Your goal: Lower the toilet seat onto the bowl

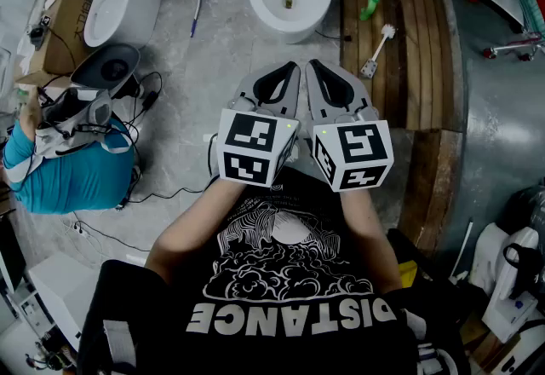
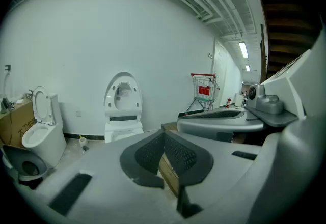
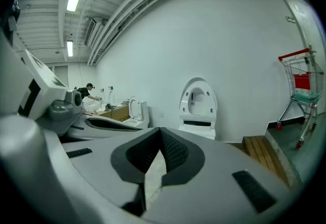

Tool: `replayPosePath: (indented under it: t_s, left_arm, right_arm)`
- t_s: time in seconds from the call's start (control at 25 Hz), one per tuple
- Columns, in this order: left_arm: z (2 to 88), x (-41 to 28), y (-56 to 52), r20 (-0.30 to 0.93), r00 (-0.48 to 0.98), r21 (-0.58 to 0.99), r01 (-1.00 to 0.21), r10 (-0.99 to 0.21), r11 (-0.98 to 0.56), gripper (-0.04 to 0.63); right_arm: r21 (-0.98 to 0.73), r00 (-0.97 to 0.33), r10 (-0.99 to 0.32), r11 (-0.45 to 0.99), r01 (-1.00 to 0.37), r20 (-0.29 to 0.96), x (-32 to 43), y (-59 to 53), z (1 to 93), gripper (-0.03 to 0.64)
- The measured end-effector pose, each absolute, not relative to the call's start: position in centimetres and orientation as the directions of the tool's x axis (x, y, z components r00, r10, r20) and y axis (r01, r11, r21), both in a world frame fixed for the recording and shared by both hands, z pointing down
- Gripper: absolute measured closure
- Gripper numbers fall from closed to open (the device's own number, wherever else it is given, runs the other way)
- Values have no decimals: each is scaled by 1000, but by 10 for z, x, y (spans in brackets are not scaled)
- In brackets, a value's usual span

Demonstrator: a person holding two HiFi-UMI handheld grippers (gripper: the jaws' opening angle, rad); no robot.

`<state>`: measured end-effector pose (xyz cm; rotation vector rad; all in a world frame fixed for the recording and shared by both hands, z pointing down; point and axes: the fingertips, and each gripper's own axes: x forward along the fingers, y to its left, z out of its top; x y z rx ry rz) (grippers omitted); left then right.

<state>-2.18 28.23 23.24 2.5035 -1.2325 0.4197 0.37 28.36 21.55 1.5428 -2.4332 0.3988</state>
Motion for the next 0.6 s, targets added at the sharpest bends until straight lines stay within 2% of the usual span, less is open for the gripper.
replayPosePath:
  t_s: [0.6]
  left_arm:
    - [235,-2,257,406,574,142,-808,-711,-572,583]
  right_arm:
    - [-124,-422,-841,405,-906,340,27,258,220,597]
